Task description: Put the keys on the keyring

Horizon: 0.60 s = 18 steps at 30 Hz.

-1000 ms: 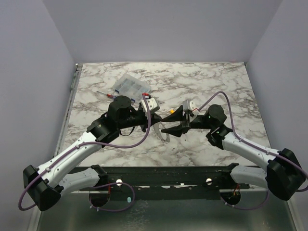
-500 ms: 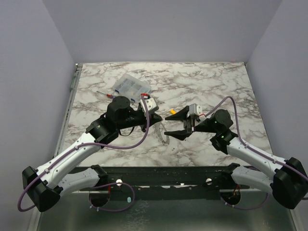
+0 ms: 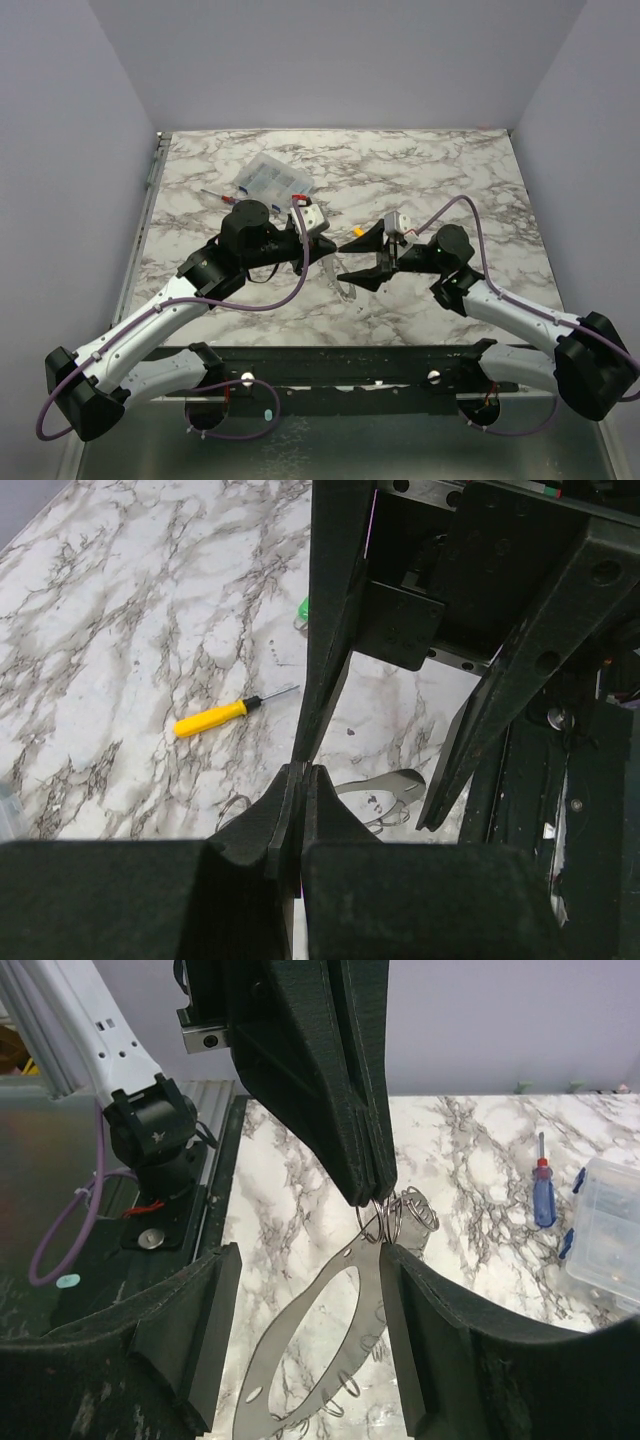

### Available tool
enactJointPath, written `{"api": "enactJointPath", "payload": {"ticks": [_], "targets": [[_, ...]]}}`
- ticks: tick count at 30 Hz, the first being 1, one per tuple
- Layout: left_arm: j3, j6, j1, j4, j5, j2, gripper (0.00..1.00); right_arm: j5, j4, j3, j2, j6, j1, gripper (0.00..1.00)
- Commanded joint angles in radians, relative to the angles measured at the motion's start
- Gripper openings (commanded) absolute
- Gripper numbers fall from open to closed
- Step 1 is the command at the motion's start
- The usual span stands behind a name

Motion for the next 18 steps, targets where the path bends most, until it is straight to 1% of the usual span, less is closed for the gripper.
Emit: {"api": "enactJointPath", "payload": {"ticks": [1,6,12,18], "targets": [[-0.012,-0.009,-0.003,0.031,0.032,-0.017,0.0,-0.048,0.068,0.011,0.019,0.041,0.004,0.66],[-0.011,-0.008,-0.003,0.031,0.029,-0.012,0.0,-0.099,0.107,0.015,0.031,0.081,0.004,0.66],[-0.012,-0.008,-0.004,0.031,0.023,-0.01,0.0,-0.142,0.108,0.027,0.037,0.105,0.007,0.66],[-0.012,-0.009,-0.003,0.031,0.044,-0.003,0.0,-0.166,0.23,0.03,0.072,0.184,0.01,0.66]]}}
